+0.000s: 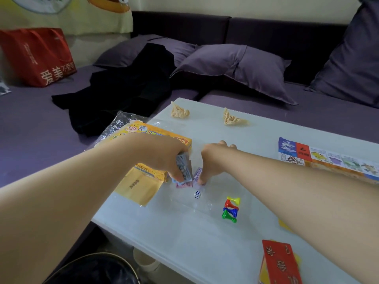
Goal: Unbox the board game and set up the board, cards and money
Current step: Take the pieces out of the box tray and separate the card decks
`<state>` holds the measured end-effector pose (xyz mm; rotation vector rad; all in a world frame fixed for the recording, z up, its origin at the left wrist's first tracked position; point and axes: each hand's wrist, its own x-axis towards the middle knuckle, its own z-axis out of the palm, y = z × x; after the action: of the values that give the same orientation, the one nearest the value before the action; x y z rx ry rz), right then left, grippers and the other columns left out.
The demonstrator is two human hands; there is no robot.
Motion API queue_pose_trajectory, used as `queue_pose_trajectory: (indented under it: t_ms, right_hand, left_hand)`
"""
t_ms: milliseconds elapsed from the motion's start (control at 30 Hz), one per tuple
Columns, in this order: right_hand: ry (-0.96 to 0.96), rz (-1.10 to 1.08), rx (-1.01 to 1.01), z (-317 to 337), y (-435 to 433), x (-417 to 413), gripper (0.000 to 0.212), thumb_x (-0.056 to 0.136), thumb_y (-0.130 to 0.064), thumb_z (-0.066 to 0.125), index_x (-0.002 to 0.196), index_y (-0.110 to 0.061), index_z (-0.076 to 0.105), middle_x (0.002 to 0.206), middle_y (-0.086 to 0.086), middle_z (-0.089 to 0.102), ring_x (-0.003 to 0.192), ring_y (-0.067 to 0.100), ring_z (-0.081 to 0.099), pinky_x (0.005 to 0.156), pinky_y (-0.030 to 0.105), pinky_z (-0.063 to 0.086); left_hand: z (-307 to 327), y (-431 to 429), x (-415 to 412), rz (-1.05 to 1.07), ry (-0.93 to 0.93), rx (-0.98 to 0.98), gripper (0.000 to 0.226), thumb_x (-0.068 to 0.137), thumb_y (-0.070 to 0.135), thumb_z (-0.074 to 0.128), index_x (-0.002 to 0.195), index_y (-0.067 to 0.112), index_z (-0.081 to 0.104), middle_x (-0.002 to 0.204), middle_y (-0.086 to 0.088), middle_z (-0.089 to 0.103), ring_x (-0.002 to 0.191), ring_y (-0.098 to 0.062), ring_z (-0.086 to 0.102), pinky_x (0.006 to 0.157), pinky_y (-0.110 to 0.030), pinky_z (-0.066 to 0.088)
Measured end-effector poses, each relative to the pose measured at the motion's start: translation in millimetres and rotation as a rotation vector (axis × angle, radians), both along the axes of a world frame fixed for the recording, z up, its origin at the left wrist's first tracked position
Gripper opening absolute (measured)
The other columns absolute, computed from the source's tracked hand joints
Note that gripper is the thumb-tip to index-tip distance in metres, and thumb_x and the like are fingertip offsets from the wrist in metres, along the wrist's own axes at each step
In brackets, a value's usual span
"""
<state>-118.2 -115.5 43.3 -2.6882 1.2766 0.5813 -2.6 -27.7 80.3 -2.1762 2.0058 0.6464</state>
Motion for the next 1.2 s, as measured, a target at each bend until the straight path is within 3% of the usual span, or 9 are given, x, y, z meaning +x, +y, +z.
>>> queue_pose_trajectory:
  t_ms: [133, 233, 367, 500, 600, 767, 967, 1100, 1200]
  right_hand:
    - [0.03, -0.059, 0.112, 1.9, -3.6, 2.1, 0.063, 0.066, -0.058, 0.076, 0.097, -0.011, 0.048, 0.097, 0.006, 0.048, 0.114, 0.028, 0.039, 0.078, 0.031, 0.041]
    - [0.043, -0.009, 0.095, 5.3, -1.5, -1.9, 0.052, 0.075, -0.054, 0.072, 0.07, -0.012, 0.041, 0.073, 0.001, 0.041, 0.09, 0.024, 0.045, 0.062, 0.025, 0.035]
    - [0.019, 0.012, 0.088, 5.5, 0.8, -3.8, 0.052, 0.075, -0.053, 0.072, 0.067, -0.014, 0.039, 0.069, 0.0, 0.038, 0.087, 0.023, 0.043, 0.067, 0.025, 0.033]
    - [-0.047, 0.007, 0.133, -5.5, -4.9, -4.2, 0.043, 0.068, -0.051, 0.076, 0.072, -0.015, 0.052, 0.069, 0.0, 0.042, 0.089, 0.025, 0.041, 0.081, 0.029, 0.046]
    - [-0.189, -0.021, 0.185, -7.1, -8.1, -10.4, 0.035, 0.073, -0.039, 0.075, 0.089, -0.008, 0.067, 0.078, 0.004, 0.053, 0.082, 0.021, 0.047, 0.058, 0.024, 0.037]
    - [-0.367, -0.031, 0.277, 9.6, -11.9, -22.2, 0.019, 0.077, -0.028, 0.076, 0.076, -0.015, 0.062, 0.07, 0.003, 0.049, 0.059, 0.018, 0.045, 0.048, 0.022, 0.03]
    - [-0.22, 0.029, 0.201, 6.3, -7.6, -11.9, 0.035, 0.074, -0.038, 0.076, 0.099, -0.015, 0.068, 0.095, 0.005, 0.067, 0.077, 0.022, 0.056, 0.069, 0.03, 0.038]
    - [-0.105, 0.019, -0.024, 1.1, -2.3, -6.0, 0.046, 0.073, -0.052, 0.072, 0.065, -0.017, 0.044, 0.071, 0.0, 0.043, 0.09, 0.026, 0.041, 0.08, 0.042, 0.02]
    - [-0.027, 0.027, -0.097, -2.5, 2.1, -5.6, 0.049, 0.072, -0.057, 0.07, 0.066, -0.019, 0.04, 0.077, -0.002, 0.04, 0.102, 0.024, 0.033, 0.082, 0.04, 0.02]
  left_hand:
    - [0.5, 1.8, 1.4, 0.001, 0.002, 0.004, 0.026, 0.078, 0.038, 0.074, 0.093, 0.03, 0.054, 0.091, 0.011, 0.062, 0.071, -0.002, 0.052, 0.056, -0.019, 0.035]
    - [1.0, 2.5, 2.6, 0.004, -0.011, -0.006, 0.028, 0.078, 0.039, 0.073, 0.098, 0.028, 0.056, 0.092, 0.011, 0.061, 0.072, -0.003, 0.051, 0.056, -0.019, 0.034]
    - [-1.9, 2.5, 5.0, 0.014, 0.002, -0.02, 0.027, 0.078, 0.039, 0.073, 0.096, 0.029, 0.054, 0.096, 0.01, 0.062, 0.079, -0.008, 0.054, 0.058, -0.02, 0.036]
    - [-3.0, 2.4, 7.4, 0.035, 0.022, -0.029, 0.031, 0.078, 0.039, 0.073, 0.101, 0.025, 0.058, 0.098, 0.007, 0.065, 0.086, -0.014, 0.06, 0.06, -0.02, 0.04]
    - [-2.0, 2.1, 12.1, 0.056, 0.05, -0.049, 0.03, 0.077, 0.04, 0.074, 0.1, 0.028, 0.059, 0.095, 0.006, 0.068, 0.084, -0.013, 0.064, 0.066, -0.022, 0.046]
    - [-1.3, 2.3, 17.1, 0.076, 0.11, -0.059, 0.023, 0.077, 0.036, 0.074, 0.09, 0.032, 0.055, 0.078, 0.015, 0.062, 0.063, -0.005, 0.058, 0.059, -0.015, 0.045]
    - [0.9, 1.5, 19.7, 0.11, 0.114, -0.072, 0.028, 0.076, 0.037, 0.075, 0.098, 0.029, 0.059, 0.091, 0.01, 0.067, 0.08, -0.013, 0.066, 0.075, -0.027, 0.053]
    - [0.9, 2.1, 20.3, 0.106, 0.103, -0.07, 0.029, 0.076, 0.038, 0.075, 0.098, 0.029, 0.059, 0.091, 0.01, 0.067, 0.079, -0.012, 0.065, 0.074, -0.027, 0.052]
    - [0.1, 1.7, 20.1, 0.105, 0.106, -0.062, 0.028, 0.077, 0.038, 0.075, 0.098, 0.029, 0.059, 0.09, 0.01, 0.066, 0.078, -0.012, 0.065, 0.074, -0.026, 0.053]
